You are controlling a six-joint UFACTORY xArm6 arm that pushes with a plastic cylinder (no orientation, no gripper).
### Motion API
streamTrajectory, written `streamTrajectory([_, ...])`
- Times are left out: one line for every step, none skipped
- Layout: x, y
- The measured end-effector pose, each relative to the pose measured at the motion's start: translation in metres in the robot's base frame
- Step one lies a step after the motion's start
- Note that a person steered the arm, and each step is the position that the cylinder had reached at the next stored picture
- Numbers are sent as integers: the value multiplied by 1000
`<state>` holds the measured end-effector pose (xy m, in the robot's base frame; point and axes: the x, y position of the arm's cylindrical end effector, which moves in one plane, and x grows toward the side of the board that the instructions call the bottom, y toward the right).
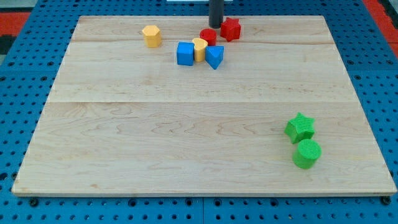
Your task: Slide the red star to the right of the triangle
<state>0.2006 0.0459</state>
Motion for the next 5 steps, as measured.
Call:
streamTrajectory([-3,2])
streamTrajectory([56,43])
streamTrajectory([106,86])
streamTrajectory([133,88])
streamTrajectory([80,63])
